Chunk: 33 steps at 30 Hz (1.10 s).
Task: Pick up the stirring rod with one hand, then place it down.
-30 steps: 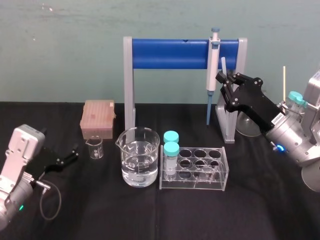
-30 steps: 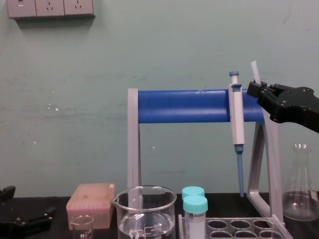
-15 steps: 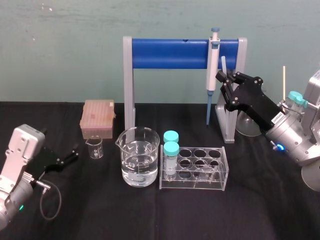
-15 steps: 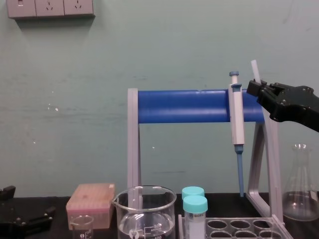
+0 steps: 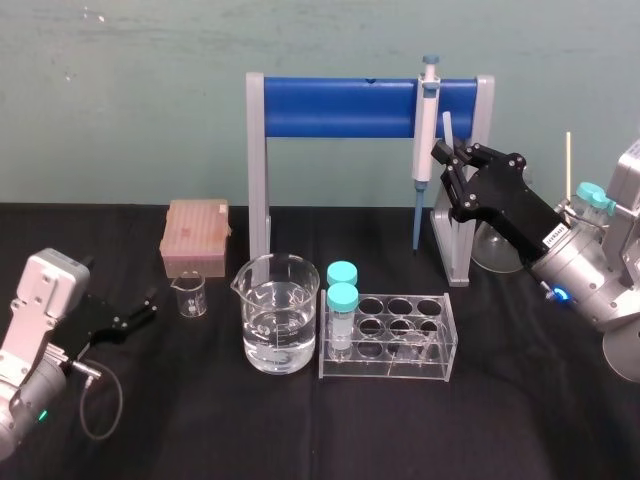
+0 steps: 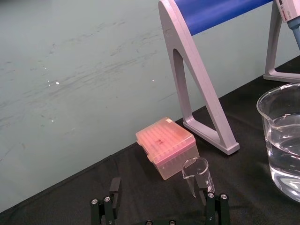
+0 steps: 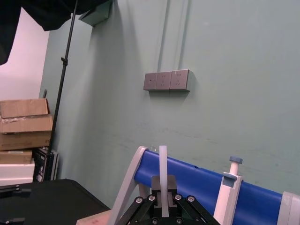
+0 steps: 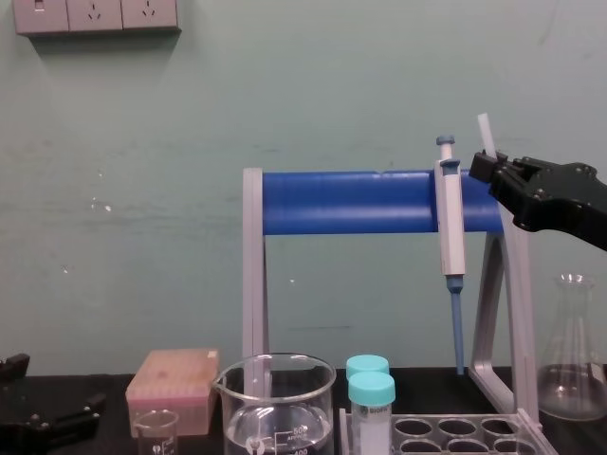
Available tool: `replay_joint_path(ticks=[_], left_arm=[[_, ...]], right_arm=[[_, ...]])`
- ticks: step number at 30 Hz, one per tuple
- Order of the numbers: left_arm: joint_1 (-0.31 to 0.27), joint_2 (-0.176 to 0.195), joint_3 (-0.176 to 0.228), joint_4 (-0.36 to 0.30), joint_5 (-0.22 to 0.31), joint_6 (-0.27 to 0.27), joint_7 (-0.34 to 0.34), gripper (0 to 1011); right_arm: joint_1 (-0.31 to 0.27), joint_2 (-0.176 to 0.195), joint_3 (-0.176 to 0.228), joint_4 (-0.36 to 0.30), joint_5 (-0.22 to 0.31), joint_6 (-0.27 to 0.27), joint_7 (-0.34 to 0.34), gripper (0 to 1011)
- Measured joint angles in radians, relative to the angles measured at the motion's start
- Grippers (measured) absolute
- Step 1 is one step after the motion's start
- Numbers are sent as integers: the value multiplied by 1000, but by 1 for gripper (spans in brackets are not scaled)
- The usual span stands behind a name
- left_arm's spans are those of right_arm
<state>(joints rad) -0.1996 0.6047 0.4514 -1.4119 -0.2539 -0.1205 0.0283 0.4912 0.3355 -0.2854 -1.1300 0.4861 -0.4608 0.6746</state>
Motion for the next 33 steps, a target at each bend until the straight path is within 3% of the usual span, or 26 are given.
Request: replay_joint_path(ticks=[33], left_arm=[[0,0,0,0,0,0,0,1000]], right_arm=[[0,0,0,0,0,0,1,67]])
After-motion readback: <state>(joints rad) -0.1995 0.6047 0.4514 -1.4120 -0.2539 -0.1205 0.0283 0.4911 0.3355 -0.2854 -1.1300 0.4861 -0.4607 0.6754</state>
